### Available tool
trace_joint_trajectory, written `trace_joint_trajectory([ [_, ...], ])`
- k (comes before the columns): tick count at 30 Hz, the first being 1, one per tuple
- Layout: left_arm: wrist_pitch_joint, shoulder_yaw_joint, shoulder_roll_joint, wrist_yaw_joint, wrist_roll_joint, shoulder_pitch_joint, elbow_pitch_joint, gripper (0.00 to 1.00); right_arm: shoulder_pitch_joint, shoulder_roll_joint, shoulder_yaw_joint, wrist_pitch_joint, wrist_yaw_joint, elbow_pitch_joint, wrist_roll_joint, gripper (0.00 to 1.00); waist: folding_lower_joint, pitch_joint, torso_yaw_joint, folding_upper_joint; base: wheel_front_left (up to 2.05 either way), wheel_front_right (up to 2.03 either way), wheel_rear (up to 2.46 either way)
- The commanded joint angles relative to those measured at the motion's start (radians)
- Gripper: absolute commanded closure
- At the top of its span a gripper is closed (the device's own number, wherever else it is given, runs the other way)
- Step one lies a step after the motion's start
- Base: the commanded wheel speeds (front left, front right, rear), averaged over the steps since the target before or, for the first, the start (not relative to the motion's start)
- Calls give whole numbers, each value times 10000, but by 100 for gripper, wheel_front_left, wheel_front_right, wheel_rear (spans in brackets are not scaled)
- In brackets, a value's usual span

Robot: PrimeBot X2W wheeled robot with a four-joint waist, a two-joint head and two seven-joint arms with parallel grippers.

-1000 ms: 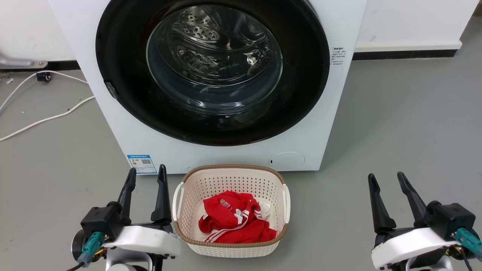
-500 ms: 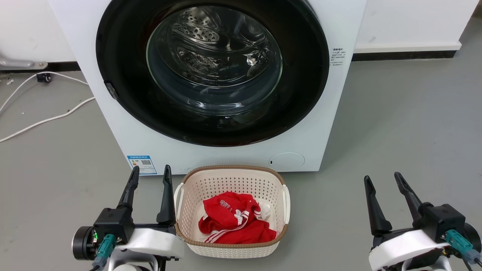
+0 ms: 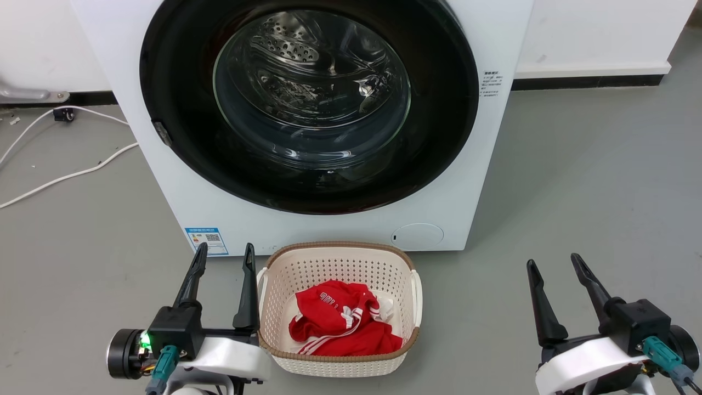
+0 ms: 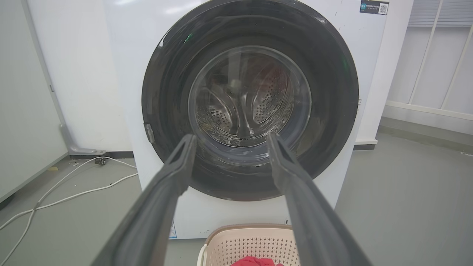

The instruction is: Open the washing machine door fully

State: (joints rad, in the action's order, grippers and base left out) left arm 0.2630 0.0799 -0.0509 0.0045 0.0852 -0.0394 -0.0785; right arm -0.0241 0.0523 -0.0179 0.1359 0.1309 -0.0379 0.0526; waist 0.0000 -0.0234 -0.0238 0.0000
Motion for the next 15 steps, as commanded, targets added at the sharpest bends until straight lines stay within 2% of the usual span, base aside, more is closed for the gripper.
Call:
trace_joint_trajectory([
  [1,25,-11,13,37,49,108,-32,0,-44,-38,-5,12,-3,-46,88,0,0,6,4,0,0,0,0],
  [11,25,2,13,64,111,129,-112,0,27,-37,10,16,-3,-149,227,0,0,25,19,0,0,0,0],
  [13,25,-4,13,64,110,136,-118,0,30,-37,-8,-22,-3,-171,275,72,0,21,18,0,0,0,0],
  [14,25,-4,13,64,110,136,-118,0,30,-37,-8,-22,-3,-171,275,72,0,21,18,0,0,0,0],
  [15,25,-8,13,66,106,141,-118,0,30,-37,-21,-36,-3,-186,320,100,0,16,16,0,0,0,0],
])
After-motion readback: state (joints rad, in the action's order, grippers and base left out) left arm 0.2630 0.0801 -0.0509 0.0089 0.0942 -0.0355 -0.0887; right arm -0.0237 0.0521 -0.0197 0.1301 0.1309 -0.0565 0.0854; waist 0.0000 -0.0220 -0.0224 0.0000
